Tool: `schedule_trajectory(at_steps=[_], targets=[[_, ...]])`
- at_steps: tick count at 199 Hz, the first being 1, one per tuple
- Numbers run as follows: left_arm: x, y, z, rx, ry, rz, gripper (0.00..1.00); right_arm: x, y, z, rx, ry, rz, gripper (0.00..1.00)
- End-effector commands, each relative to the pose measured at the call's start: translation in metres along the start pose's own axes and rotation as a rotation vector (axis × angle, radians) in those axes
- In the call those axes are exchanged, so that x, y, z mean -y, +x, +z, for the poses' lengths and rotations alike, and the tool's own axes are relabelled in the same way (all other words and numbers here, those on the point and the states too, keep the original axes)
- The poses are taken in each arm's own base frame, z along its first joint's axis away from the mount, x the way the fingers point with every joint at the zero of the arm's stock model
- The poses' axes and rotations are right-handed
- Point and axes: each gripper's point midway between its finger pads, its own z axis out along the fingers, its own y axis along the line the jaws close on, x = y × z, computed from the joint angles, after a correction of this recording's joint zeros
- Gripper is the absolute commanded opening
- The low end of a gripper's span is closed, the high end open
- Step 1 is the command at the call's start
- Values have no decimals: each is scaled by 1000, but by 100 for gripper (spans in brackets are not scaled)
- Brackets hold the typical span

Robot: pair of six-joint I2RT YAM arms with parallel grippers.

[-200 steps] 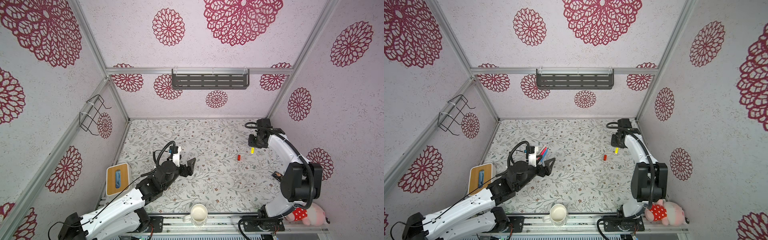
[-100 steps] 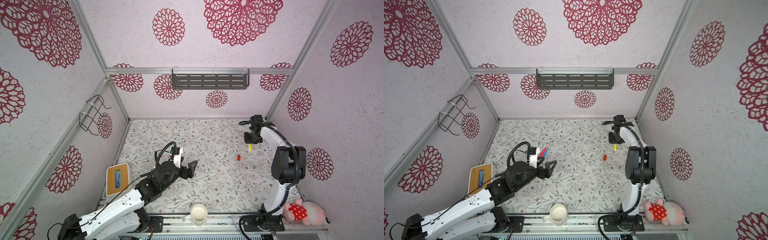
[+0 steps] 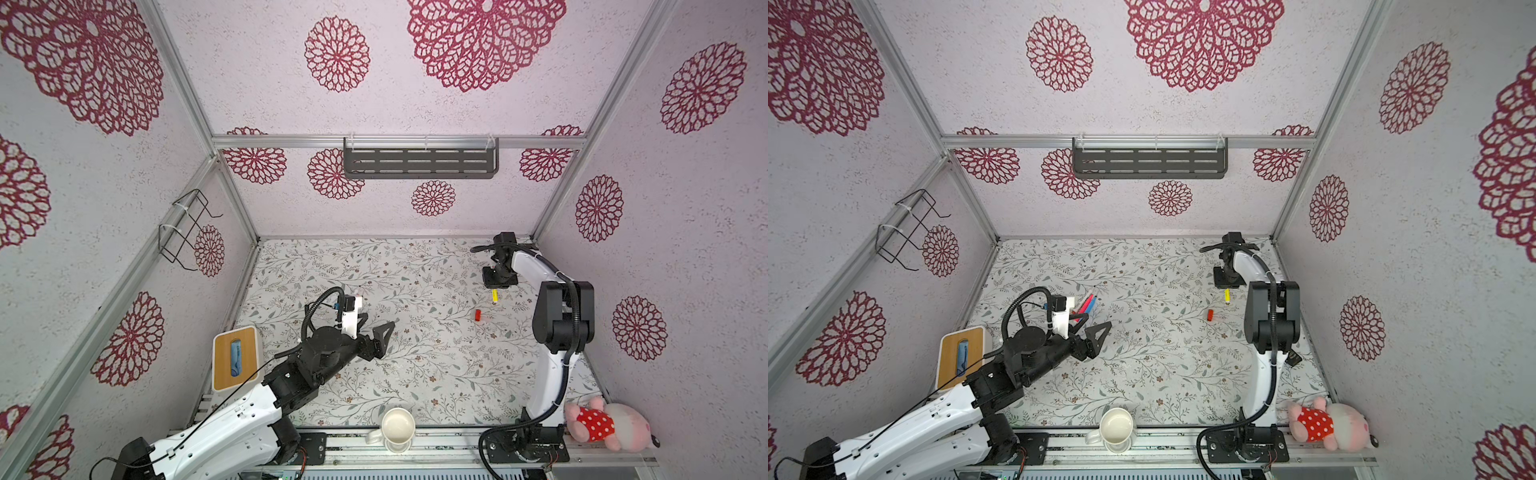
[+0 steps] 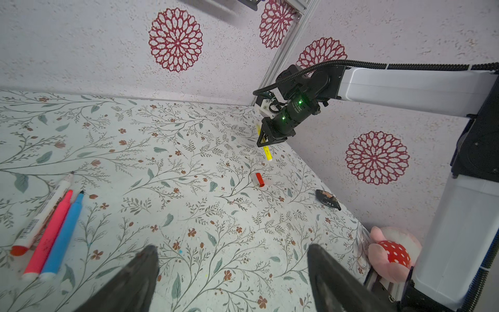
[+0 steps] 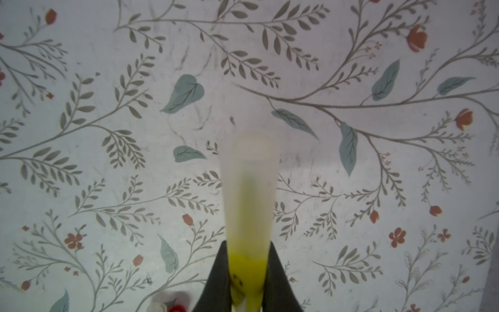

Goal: Insert the pens into the pen caps
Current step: 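Carry the capped highlighter farther from the robot and lay it down with the right gripper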

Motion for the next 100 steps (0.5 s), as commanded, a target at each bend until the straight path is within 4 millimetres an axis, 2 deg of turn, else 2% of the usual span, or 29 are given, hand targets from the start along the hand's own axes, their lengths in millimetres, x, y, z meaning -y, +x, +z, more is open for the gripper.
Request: schedule_trajectory(at_steps=[1,100], targets=[[0,-3,-1,19,1,-10,89,0,-5,-4,-6,5,-22,6],[-5,-3,-5,24,-17,-7,89,7,-5,13,-48,60,-5,16]])
